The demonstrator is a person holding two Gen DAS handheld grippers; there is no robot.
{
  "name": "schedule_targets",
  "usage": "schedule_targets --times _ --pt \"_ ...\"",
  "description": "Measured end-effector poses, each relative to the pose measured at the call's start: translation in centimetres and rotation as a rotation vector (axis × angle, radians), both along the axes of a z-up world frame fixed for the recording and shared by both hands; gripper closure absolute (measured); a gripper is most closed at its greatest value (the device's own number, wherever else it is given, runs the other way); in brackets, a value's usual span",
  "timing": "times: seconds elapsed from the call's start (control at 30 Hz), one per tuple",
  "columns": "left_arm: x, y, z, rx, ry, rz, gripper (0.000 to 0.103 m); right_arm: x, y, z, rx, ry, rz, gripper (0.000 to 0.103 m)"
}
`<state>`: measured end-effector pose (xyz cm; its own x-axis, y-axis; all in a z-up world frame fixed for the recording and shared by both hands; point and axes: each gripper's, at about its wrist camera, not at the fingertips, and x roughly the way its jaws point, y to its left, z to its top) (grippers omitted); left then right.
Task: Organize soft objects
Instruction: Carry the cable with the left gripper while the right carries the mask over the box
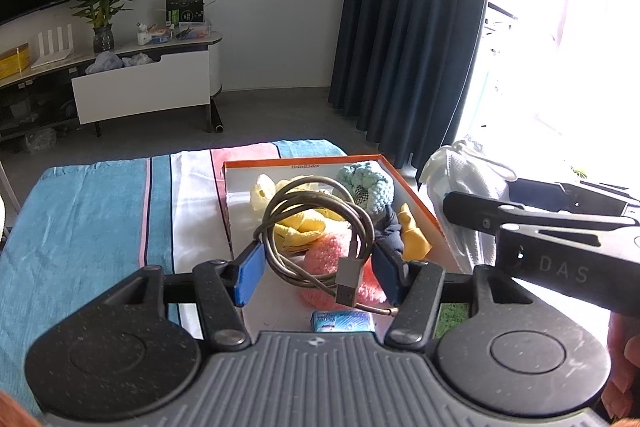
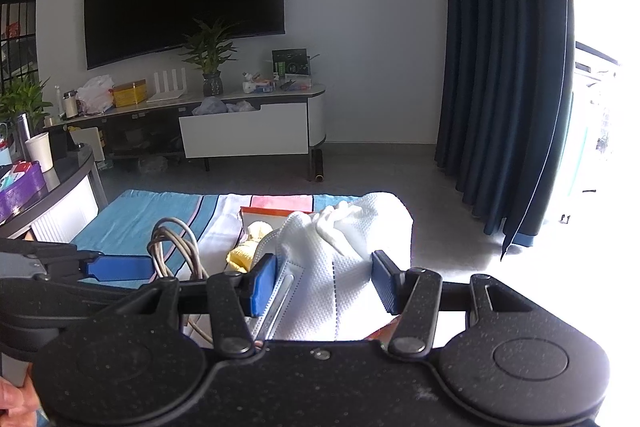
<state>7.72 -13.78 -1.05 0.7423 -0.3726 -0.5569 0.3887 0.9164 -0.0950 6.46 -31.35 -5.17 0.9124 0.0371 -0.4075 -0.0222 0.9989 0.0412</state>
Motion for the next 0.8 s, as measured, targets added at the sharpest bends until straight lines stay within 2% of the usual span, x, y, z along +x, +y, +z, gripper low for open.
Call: schedule_targets --times 0.8 --pt "1.9 -0.6 0.4 0.005 0.009 -0.008 0.043 0.7 -0.7 1.0 0.0 -0.004 -0.005 0.04"
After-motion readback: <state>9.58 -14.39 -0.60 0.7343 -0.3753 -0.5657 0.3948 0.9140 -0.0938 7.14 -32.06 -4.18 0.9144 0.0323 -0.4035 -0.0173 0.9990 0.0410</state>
